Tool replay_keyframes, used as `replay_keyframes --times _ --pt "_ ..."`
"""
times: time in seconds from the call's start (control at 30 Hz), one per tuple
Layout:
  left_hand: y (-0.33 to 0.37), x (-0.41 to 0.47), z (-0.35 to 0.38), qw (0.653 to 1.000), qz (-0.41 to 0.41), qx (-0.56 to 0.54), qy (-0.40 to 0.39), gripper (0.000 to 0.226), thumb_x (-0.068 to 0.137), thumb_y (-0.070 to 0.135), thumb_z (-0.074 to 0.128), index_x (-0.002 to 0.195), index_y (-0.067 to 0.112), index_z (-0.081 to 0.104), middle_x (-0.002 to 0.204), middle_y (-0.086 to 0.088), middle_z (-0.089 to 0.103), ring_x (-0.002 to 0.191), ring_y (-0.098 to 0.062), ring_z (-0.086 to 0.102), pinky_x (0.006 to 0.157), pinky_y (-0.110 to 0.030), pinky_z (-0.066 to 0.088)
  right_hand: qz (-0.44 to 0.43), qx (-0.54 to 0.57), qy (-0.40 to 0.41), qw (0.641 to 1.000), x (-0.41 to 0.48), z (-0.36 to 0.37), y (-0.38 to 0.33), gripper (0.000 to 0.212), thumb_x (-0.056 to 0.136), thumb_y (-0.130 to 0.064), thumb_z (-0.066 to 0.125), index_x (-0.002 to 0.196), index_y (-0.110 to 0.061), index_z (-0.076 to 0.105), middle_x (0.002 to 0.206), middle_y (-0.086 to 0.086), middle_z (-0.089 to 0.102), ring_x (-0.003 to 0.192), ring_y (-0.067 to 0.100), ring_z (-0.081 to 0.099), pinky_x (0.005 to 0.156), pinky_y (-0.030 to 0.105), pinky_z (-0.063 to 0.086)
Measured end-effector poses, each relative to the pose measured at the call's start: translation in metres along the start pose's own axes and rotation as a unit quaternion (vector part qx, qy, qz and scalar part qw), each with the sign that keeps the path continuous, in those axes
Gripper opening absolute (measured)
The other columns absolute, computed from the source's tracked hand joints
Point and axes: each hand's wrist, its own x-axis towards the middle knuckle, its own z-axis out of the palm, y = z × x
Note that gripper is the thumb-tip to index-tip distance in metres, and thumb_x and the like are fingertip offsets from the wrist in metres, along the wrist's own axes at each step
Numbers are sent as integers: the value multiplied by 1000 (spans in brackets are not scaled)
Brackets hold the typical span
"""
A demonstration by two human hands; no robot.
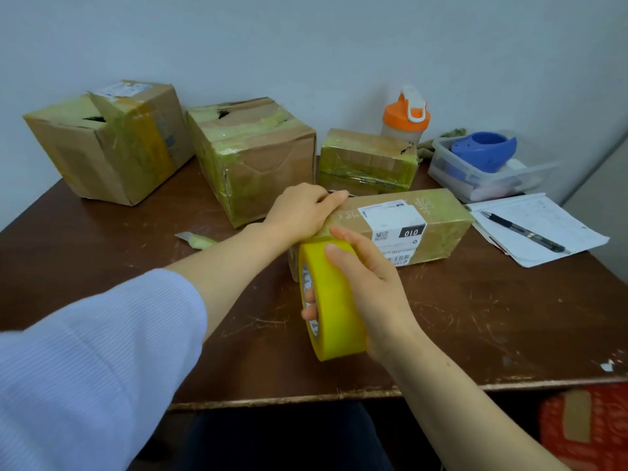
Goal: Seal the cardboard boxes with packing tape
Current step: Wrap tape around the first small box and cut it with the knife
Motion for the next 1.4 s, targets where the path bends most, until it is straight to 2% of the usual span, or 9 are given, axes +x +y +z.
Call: replay_keyframes --times 0.1,0.2,0.37,0.47,0.6,0.73,1.03,1.13,1.4 --pt "0 -1 -6 998 -6 -53 -27 51 92 52 49 90 5 69 80 -4 63 79 -18 58 69 -32 42 10 -3 -1 1000 0 6 -2 17 90 -29 60 101 -42 60 63 13 68 51 31 64 56 43 55" --pt "0 -9 -10 996 -11 -51 -70 56 88 56 52 131 20 55 132 -3 56 123 -20 48 103 -37 38 14 -36 2 999 -1 5 -4 26 89 -31 62 113 -39 56 69 14 70 56 30 67 55 38 55" --pt "-3 -18 -16 993 -14 -109 -54 52 97 41 44 142 14 41 148 -2 41 135 -16 37 107 -25 26 -34 -220 51 974 -4 3 -9 68 81 -53 64 140 -46 33 137 -20 45 115 -2 49 93 26 42" --pt "-10 -25 -22 984 -37 -170 33 42 98 35 47 134 14 53 139 -1 51 129 -14 45 103 -23 31 -44 -343 83 935 -14 1 -21 78 75 -66 59 143 -47 26 106 -16 55 92 -3 53 88 31 44" --pt "-21 -40 -45 979 -27 -168 114 32 96 31 49 120 16 65 123 0 64 116 -12 55 95 -25 40 -121 -564 134 806 -24 13 -29 74 83 -66 47 146 -37 24 131 4 43 119 22 45 96 41 41" --pt "-35 -57 -72 981 -37 -122 147 30 93 32 52 116 20 67 117 4 66 107 -11 57 89 -27 44 -340 -662 107 659 -28 57 -34 42 91 -25 54 131 -15 53 133 14 47 124 33 40 99 43 34" --pt "-95 -100 -118 969 -202 48 133 40 90 11 44 125 23 61 135 1 55 123 -24 50 99 -39 44 -92 -717 -74 687 54 140 11 27 90 -6 47 116 -4 55 119 16 54 111 35 53 79 37 43" --pt "-101 -106 -125 968 -213 52 122 41 91 10 44 126 23 60 135 3 55 122 -23 51 95 -38 47 -34 -733 -78 675 85 144 35 33 93 -7 45 125 -2 49 127 16 48 120 34 47 89 41 44" --pt "-104 -114 -133 967 -224 20 117 38 91 9 45 122 22 63 134 3 56 119 -22 53 93 -38 49 -92 -783 -44 614 105 151 61 32 93 -12 51 125 -4 52 125 15 49 117 32 47 82 37 42"
